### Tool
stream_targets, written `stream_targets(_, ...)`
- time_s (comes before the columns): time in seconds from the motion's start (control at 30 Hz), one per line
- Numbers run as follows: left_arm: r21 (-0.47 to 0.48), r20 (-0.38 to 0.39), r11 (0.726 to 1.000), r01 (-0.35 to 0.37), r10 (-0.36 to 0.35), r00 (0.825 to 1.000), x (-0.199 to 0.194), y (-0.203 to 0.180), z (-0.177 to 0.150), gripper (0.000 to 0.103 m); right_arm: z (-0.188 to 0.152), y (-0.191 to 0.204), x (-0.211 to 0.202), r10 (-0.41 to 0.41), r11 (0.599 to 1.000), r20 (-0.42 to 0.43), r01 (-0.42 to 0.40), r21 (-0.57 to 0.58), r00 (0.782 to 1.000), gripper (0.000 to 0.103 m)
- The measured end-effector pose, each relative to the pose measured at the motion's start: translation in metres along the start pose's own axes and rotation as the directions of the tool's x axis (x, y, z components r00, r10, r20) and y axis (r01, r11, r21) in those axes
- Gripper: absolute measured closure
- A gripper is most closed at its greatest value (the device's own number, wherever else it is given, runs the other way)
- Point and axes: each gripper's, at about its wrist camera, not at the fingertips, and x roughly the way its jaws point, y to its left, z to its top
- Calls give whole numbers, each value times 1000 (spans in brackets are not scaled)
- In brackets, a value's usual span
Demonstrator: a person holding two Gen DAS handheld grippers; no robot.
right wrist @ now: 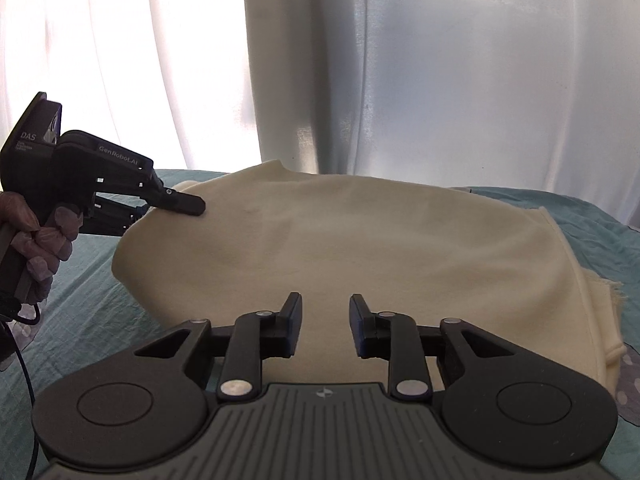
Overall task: Fold small clothes
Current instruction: 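Grasp the folded edge of the bundle with the left gripper and lift it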
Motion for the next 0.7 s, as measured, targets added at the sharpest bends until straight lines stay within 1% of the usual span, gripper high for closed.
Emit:
stream_targets(0.1,19,3,1000,-16,16,1000,0,-7,1,80,0,13,11,11,1000,10,-11,-4,1000,83)
stream_targets(0.17,10,0,1000,-14,14,1000,0,-9,2,80,-5,20,27,8,999,-33,-10,-40,999,83)
stream_targets(0.2,5,1,1000,-13,13,1000,0,-12,3,81,-10,23,37,12,998,-82,-17,-58,997,83)
stream_targets(0.23,5,0,1000,-15,15,1000,-1,-15,3,81,-14,24,37,13,997,-62,-17,-77,998,83)
stream_targets(0.27,13,1,1000,-17,17,1000,-3,-19,3,81,-14,27,35,14,995,-66,-21,-100,998,83)
stream_targets(0.3,23,6,1000,-16,16,1000,-5,-24,3,82,-12,26,32,18,995,-68,-24,-93,998,83)
stream_targets(0.4,46,12,999,0,0,1000,-8,-46,4,84,-9,12,16,26,999,-37,-27,-23,999,83)
stream_targets(0.53,99,3,994,51,-51,999,5,-86,-3,84,-7,-17,-9,-22,997,16,21,74,1000,83)
stream_targets(0.6,133,-26,989,60,-57,998,25,-104,-13,84,-8,-31,-22,-49,992,39,44,116,998,83)
stream_targets(0.67,142,-73,987,77,-67,995,51,-115,-25,88,-10,-44,-32,-77,986,48,69,153,996,83)
stream_targets(0.7,147,-99,987,71,-57,993,66,-120,-35,90,-11,-49,-36,-87,983,47,77,168,995,83)
